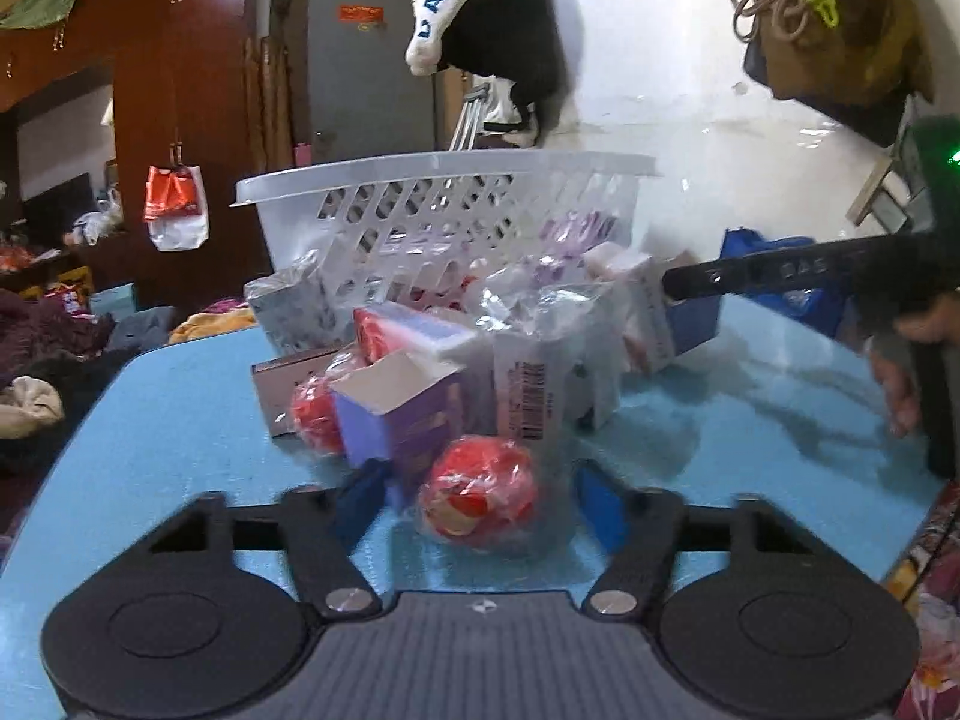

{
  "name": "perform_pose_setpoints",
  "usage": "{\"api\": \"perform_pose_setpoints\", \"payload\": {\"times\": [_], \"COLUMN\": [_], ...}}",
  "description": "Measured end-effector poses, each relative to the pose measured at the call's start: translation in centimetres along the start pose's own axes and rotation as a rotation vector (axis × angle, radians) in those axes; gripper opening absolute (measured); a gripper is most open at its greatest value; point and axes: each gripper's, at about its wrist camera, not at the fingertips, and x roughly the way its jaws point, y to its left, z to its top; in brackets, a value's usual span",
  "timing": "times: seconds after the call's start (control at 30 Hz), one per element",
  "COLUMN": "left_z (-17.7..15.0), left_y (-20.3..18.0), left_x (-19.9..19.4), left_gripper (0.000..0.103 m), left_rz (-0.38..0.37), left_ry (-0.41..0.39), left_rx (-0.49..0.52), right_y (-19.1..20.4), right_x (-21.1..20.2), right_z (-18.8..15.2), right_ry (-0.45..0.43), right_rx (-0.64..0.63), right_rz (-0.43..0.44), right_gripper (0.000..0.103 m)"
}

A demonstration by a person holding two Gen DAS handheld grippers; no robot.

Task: Organize objects
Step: 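Grasp the red ball in a bag with left gripper while right grasps blue box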

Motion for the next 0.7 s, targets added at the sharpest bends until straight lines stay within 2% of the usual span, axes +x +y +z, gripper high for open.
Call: {"api": "perform_pose_setpoints", "payload": {"times": [0.1, 0.2, 0.5, 0.6, 0.67, 0.7], "left_z": [-0.3, -0.6, -0.8, -0.8, -0.8, -0.8], "left_y": [0.6, 0.8, 1.4, 1.2, 0.9, 0.9], "left_x": [-0.2, -0.5, -0.7, -0.4, -0.3, -0.3], "left_gripper": [0.052, 0.052, 0.056, 0.063, 0.063, 0.063], "left_rz": [-0.03, -0.039, -0.075, -0.065, -0.055, -0.052], "left_ry": [-0.003, -0.012, -0.024, -0.024, -0.021, -0.027], "left_rx": [-0.028, -0.023, -0.037, -0.028, -0.022, -0.02], "right_y": [0.0, 0.0, -0.7, -0.9, -0.8, -0.7], "right_x": [0.2, 0.9, 2.1, 2.0, 2.1, 2.1], "right_z": [0.0, 0.1, 0.2, 0.2, 0.1, 0.1], "right_ry": [0.005, 0.045, 0.103, 0.098, 0.106, 0.108], "right_rx": [-0.004, -0.02, 0.001, 0.007, 0.002, -0.002], "right_rz": [0.001, -0.021, -0.04, -0.049, -0.045, -0.049], "right_gripper": [0.062, 0.065, 0.066, 0.066, 0.059, 0.052]}}
